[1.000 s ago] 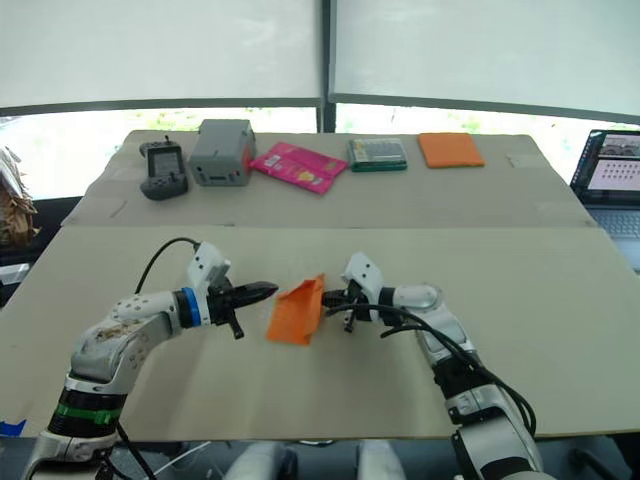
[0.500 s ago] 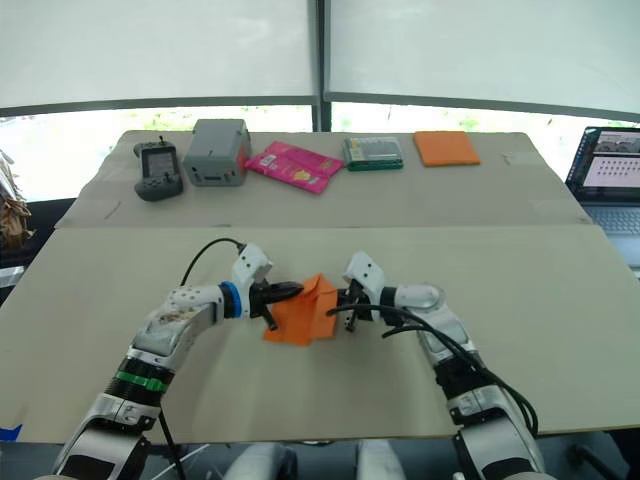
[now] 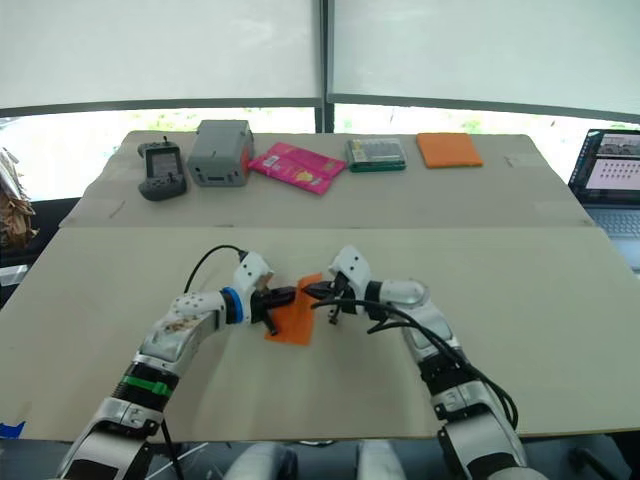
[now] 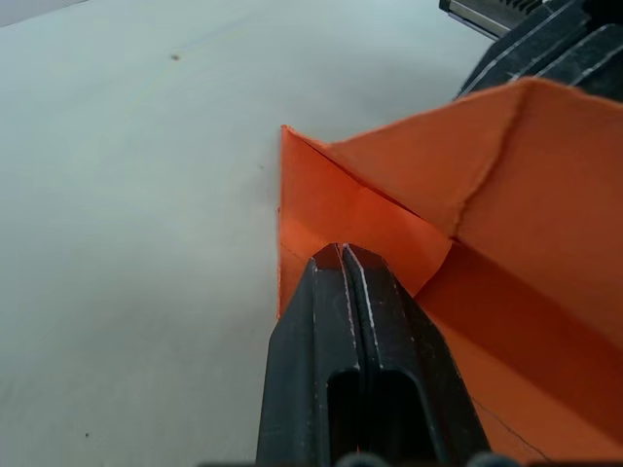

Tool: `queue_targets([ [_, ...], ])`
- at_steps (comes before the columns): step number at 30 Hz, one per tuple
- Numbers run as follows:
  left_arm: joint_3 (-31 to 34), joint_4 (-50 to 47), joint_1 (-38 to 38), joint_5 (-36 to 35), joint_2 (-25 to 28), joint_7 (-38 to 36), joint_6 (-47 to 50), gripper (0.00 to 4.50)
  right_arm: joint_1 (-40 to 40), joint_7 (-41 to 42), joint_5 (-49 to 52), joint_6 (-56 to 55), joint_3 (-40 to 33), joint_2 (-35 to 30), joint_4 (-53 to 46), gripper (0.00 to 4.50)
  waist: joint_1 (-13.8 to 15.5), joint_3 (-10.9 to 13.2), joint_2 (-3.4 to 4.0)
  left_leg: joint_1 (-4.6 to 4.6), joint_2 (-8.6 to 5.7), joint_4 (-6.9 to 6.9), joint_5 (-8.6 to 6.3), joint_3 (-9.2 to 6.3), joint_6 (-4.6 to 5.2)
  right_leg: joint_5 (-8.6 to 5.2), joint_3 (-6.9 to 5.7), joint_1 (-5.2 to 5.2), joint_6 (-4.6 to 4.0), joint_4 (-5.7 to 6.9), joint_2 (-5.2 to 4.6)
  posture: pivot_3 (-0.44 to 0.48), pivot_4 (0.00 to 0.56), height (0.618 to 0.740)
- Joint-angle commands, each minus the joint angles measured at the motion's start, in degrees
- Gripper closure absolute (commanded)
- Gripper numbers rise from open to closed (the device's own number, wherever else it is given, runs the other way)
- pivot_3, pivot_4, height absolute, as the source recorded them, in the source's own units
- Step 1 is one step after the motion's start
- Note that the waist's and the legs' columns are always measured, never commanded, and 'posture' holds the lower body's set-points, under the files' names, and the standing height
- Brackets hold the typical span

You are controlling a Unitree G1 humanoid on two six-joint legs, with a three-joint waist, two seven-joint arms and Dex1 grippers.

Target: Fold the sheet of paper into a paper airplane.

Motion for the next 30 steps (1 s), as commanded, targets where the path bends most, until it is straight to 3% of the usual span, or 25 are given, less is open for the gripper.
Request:
queue_targets([
  [1, -0.7, 0.2, 1.9, 0.5, -0.3, 0.4, 1.3, 4.46, -1.4, 0.3, -0.7, -1.6, 0.9, 0.8, 1.7, 4.50, 0.0, 0.0, 0.00, 0.00, 0.00, 0.00, 0.00, 0.00, 0.00, 0.00, 0.00, 0.00, 0.00, 0.00, -0.01, 0.000, 0.150, 0.740],
  [10, 2.7, -2.9, 2.8, -1.5, -0.1, 1.3, 3.4, 4.46, -3.3, -0.2, -4.9, -2.0, 3.5, 1.1, 9.1, 4.50, -0.2, 0.0, 0.02, 0.09, 0.02, -0.01, 0.00, 0.01, 0.00, 0.00, 0.01, 0.05, 0.00, 0.03, 0.02, 0.000, 0.150, 0.740],
  [20, 7.6, -9.3, 1.5, -3.0, 5.9, 1.8, 4.4, 4.46, -3.1, 0.2, -6.9, -1.8, 4.8, 0.1, 10.2, 4.50, -0.4, 0.0, 0.02, 0.10, 0.04, -0.03, 0.01, -0.01, -0.02, 0.00, 0.02, 0.02, -0.01, 0.04, 0.01, 0.000, 0.150, 0.740],
  [30, 3.7, -14.3, -1.7, -6.0, 3.4, -2.5, 5.6, 4.46, -1.2, -0.6, -8.0, -0.3, 6.4, -0.9, 6.5, 4.50, -0.2, 0.0, 0.02, 0.06, 0.02, -0.04, 0.01, -0.01, -0.02, 0.01, 0.01, 0.02, -0.01, 0.02, -0.01, 0.000, 0.150, 0.740],
])
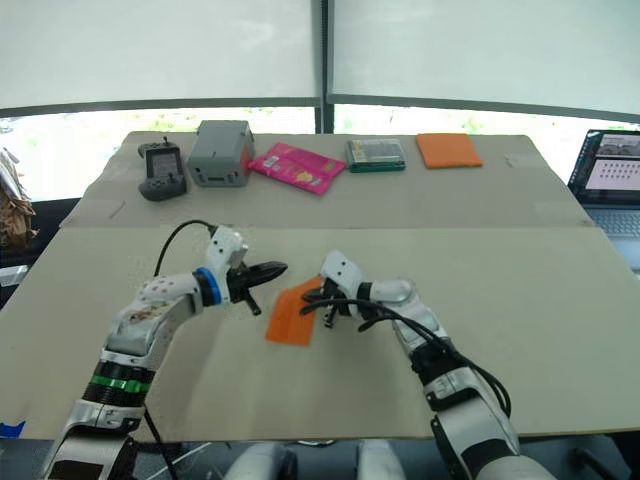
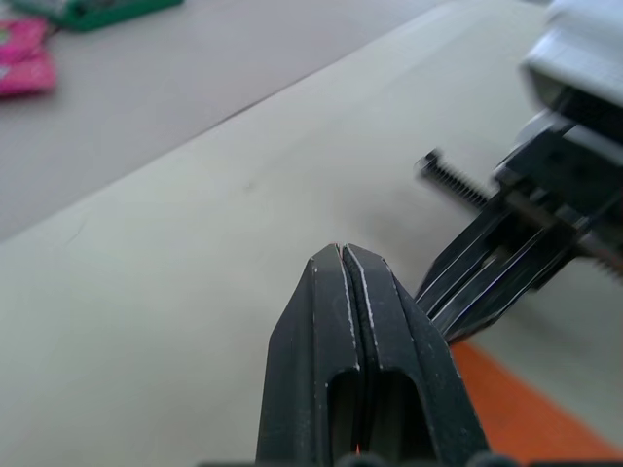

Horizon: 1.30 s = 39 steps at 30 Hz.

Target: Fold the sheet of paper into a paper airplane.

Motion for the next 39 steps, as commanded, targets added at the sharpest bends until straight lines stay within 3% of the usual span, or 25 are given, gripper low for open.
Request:
queue_targets([
  [1, -2.7, -1.7, -0.6, 0.3, 0.7, -2.2, 0.2, 4.46, 2.1, -0.4, -2.0, 2.5, 1.5, -0.9, -0.3, 4.50, 0.0, 0.0, 0.00, 0.01, 0.00, -0.01, 0.00, 0.01, 0.00, 0.00, 0.00, 0.00, 0.00, 0.00, 0.01, 0.000, 0.150, 0.740],
  [9, -7.4, 2.5, 0.1, 6.7, 3.9, -2.1, -1.3, 4.46, 4.5, -1.5, -0.2, 4.5, -1.4, -2.7, -5.1, 4.50, 0.3, 0.0, 0.00, 0.00, -0.02, 0.00, 0.00, -0.01, 0.01, 0.00, -0.03, 0.02, 0.00, -0.03, 0.02, 0.000, 0.150, 0.740],
  [18, -9.7, 2.1, 4.0, 9.3, 2.9, -0.8, -1.5, 4.46, 5.7, -3.0, -0.3, 4.1, -1.8, -3.5, -8.5, 4.50, 0.3, 0.0, 0.00, 0.02, -0.05, 0.01, 0.00, 0.00, 0.02, 0.00, -0.02, 0.06, 0.00, -0.05, -0.01, 0.000, 0.150, 0.740],
  [30, -11.6, 0.2, 8.5, 11.8, 4.5, 1.1, 1.1, 4.46, -2.2, -7.6, -2.2, -3.4, -3.4, -1.9, 4.1, 4.50, 0.0, 0.0, 0.01, 0.04, -0.01, -0.01, 0.00, 0.02, 0.02, 0.00, 0.00, 0.04, 0.00, -0.04, 0.01, 0.000, 0.150, 0.740],
  [39, -11.2, 0.2, 8.9, 11.2, 4.2, 2.1, 1.7, 4.46, -3.1, -7.5, -4.4, -9.7, -2.0, -0.8, 8.1, 4.50, -0.2, 0.0, 0.03, 0.14, 0.03, -0.06, 0.00, 0.02, 0.02, 0.00, 0.01, 0.10, 0.00, -0.03, 0.04, 0.000, 0.150, 0.740],
])
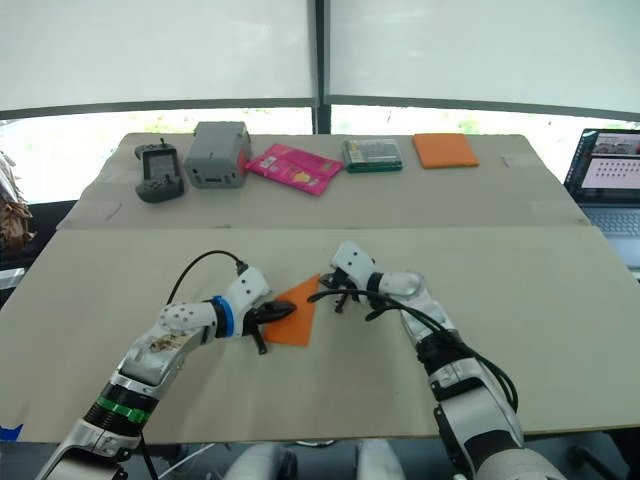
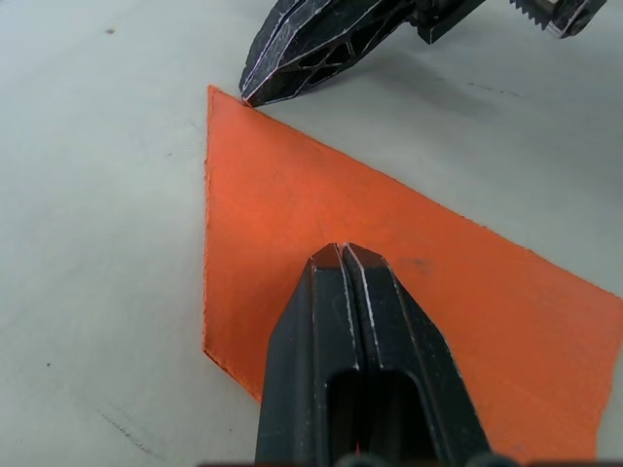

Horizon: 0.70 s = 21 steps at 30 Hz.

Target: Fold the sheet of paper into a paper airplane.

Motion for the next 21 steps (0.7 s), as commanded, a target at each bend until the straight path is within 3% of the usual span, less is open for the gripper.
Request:
queue_targets([
  [1, -1.6, 2.5, 1.2, 1.4, 0.5, 0.0, 2.5, 4.46, 0.0, -1.3, -1.5, -3.2, 0.3, 0.6, 0.2, 4.50, 0.0, 0.0, 0.00, 0.01, 0.00, 0.00, 0.00, 0.00, 0.00, 0.00, 0.00, 0.01, 0.00, 0.01, 0.00, 0.000, 0.150, 0.740],
  [9, -1.6, 3.3, 0.5, 1.4, 0.1, -0.2, 2.2, 4.46, -2.7, -6.6, -1.4, -8.4, -2.7, 1.4, 0.8, 4.50, 0.0, 0.0, 0.00, -0.04, -0.02, 0.01, 0.00, 0.00, 0.00, 0.00, 0.02, -0.04, 0.00, 0.01, -0.03, 0.000, 0.150, 0.740],
  [21, -0.9, 2.0, 1.6, 1.1, 0.5, 0.2, 3.0, 4.46, -1.0, -2.2, -3.2, -9.6, 0.7, 2.4, 6.1, 4.50, 0.0, 0.0, 0.02, 0.01, -0.01, 0.01, 0.00, 0.00, 0.00, 0.00, 0.02, 0.01, 0.00, 0.01, -0.02, 0.000, 0.150, 0.740],
])
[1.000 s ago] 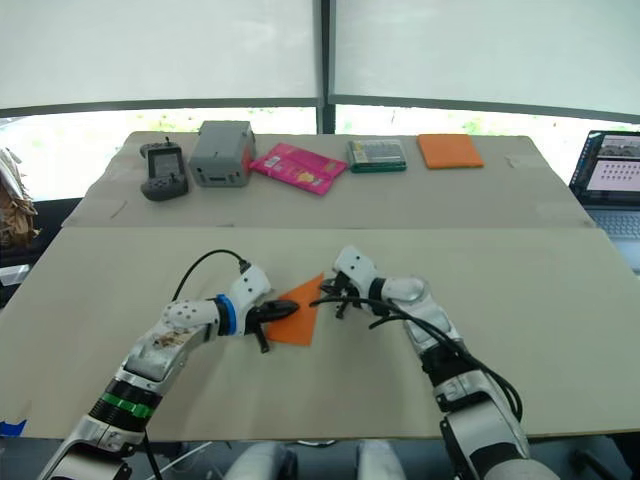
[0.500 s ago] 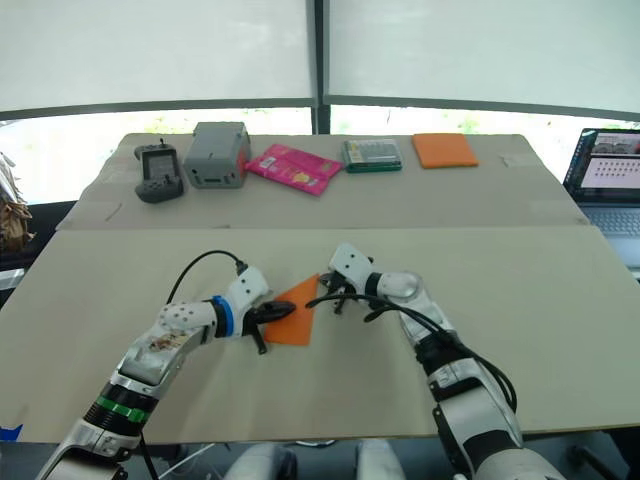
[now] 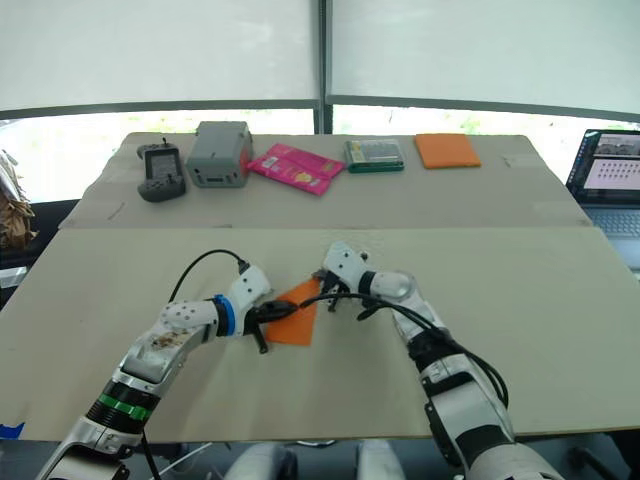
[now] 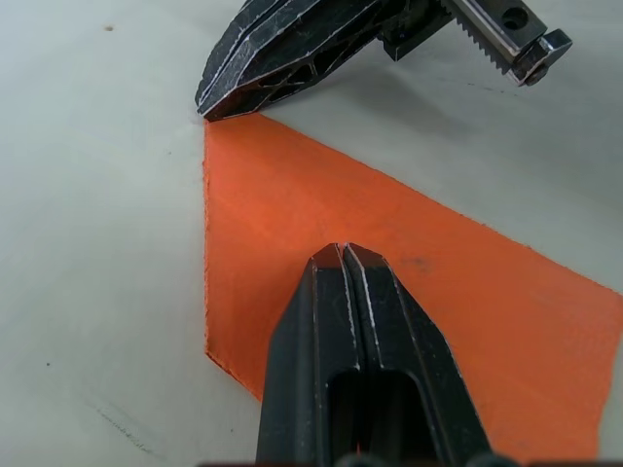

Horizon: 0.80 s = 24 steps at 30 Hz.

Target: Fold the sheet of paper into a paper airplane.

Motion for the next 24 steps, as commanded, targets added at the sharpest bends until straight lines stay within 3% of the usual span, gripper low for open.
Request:
queue_targets([
  [1, -1.0, 1.0, 2.6, 1.0, 0.8, 0.5, 2.8, 4.46, 1.0, 1.8, -0.3, -1.4, 0.5, -0.2, 0.1, 4.50, -0.1, 0.0, 0.01, 0.00, 0.00, 0.00, 0.00, 0.00, 0.00, 0.00, 0.00, 0.00, 0.00, 0.00, 0.00, 0.000, 0.150, 0.740],
  [12, -1.8, 0.5, 3.2, 1.0, 1.2, -0.6, 2.6, 4.46, 7.2, 15.1, 3.1, -5.3, 2.1, -2.1, -7.1, 4.50, -0.6, -0.1, 0.05, 0.09, 0.03, -0.09, -0.01, -0.01, 0.01, 0.00, 0.00, 0.06, 0.00, -0.03, 0.02, 0.000, 0.150, 0.740],
  [24, -2.2, 0.2, 3.6, 0.9, 1.3, -1.1, 2.8, 4.46, 17.6, 20.5, 4.6, 7.4, 6.6, -5.7, -26.6, 4.50, -0.2, -0.2, 0.07, 0.09, 0.04, -0.08, -0.02, -0.02, 0.01, 0.00, -0.01, 0.07, 0.00, -0.04, 0.01, 0.000, 0.150, 0.740],
])
